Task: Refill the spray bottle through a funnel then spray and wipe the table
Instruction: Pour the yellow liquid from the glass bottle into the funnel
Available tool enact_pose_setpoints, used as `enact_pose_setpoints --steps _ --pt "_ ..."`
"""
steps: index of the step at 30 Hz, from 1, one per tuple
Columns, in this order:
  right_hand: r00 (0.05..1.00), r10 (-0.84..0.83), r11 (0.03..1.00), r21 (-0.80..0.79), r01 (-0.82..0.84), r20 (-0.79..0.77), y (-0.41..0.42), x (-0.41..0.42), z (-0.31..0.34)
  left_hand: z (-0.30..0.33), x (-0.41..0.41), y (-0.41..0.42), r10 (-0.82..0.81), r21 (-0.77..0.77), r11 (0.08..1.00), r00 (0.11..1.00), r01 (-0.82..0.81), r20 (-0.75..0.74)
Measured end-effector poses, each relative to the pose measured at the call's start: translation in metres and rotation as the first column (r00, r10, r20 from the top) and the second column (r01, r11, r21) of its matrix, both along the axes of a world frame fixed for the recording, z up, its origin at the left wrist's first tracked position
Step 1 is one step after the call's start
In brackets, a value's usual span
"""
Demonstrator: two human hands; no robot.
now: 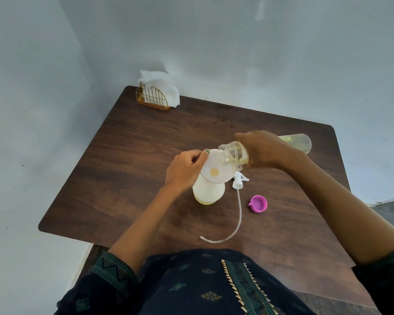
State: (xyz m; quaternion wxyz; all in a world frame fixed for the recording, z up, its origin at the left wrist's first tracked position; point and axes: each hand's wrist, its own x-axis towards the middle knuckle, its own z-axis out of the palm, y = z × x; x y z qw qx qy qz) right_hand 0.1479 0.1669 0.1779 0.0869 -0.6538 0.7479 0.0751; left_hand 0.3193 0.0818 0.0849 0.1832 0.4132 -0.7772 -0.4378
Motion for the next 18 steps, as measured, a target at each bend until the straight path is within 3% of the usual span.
enact_pose_setpoints --steps 18 --pt "1.0 0.001 1.0 0.009 -0.001 0.004 -0.0008 0.0014 0.0021 -0.0007 -0.0014 -0.0013 -0.007 -0.015 1.0 1.0 0.007 -0.002"
